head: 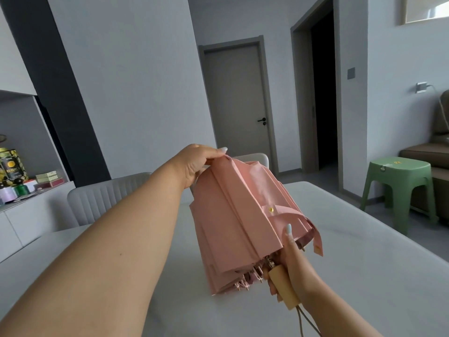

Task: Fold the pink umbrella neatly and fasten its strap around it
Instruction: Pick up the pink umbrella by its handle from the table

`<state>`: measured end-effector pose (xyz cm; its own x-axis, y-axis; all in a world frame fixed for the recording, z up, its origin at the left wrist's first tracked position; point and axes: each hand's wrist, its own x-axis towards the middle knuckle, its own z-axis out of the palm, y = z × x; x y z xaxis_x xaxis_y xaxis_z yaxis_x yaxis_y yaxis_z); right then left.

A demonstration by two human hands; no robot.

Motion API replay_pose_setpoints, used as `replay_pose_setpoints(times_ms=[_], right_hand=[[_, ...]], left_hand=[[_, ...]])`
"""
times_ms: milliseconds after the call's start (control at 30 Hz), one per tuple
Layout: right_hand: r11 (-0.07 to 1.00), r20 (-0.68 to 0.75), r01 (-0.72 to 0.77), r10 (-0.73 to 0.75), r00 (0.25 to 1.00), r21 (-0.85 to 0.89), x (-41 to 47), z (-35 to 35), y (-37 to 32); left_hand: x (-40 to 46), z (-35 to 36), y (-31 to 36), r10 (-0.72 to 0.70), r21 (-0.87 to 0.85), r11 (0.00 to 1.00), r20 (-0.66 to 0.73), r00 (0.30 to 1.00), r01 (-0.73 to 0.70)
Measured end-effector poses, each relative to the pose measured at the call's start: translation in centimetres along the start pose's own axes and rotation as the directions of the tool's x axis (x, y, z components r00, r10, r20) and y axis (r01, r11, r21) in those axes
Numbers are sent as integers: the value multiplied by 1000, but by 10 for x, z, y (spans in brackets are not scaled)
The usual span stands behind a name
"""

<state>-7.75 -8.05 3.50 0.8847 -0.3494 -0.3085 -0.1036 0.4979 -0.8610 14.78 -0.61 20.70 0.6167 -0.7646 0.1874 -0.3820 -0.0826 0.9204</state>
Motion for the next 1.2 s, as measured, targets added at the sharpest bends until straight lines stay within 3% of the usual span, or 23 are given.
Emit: replay_pose_setpoints(times_ms=[33, 67, 100, 233, 367, 467, 600, 700, 833, 967, 1200], right_hand=[[984, -107, 101, -117, 987, -148, 10, 21, 3], [962, -33, 121, -133, 991, -245, 9, 11, 18], [926, -78, 157, -194, 978, -342, 26, 5, 25], [918, -131, 141, -202, 971, -370, 37, 5, 16], [930, -108, 183, -227, 968, -318, 40, 1, 21], [932, -112, 206, -249, 962, -298, 43, 2, 21], [924, -100, 219, -262, 960, -315, 43, 1, 22], [919, -90, 196, -240, 967, -342, 43, 1, 22], [922, -87, 179, -220, 972, -342, 43, 1, 23], [917, -94, 185, -232, 968, -353, 44, -1, 23], [923, -107, 192, -239, 965, -333, 43, 0, 23]], left_hand=[[0, 0, -2, 11, -62, 998, 13, 1000, -10], [-1, 1, -3, 7, -104, 995, 5, 1000, -6], [-3, 2, -3, 1, -120, 993, -10, 1000, -2], [-3, 2, -4, 14, -191, 981, -42, 999, -22], [-5, 3, -5, 18, -11, 1000, -37, 999, -19], [-5, 4, -7, 45, -121, 991, -46, 998, -50], [-7, 5, -8, 20, -68, 997, -84, 996, -26], [-7, 4, -7, -13, -209, 978, -94, 996, -7], [-11, 4, -6, 6, -72, 997, -78, 997, -12], [-9, 2, -8, 20, -197, 980, -64, 998, -33], [-11, 4, -11, 21, -118, 992, -116, 993, -35]])
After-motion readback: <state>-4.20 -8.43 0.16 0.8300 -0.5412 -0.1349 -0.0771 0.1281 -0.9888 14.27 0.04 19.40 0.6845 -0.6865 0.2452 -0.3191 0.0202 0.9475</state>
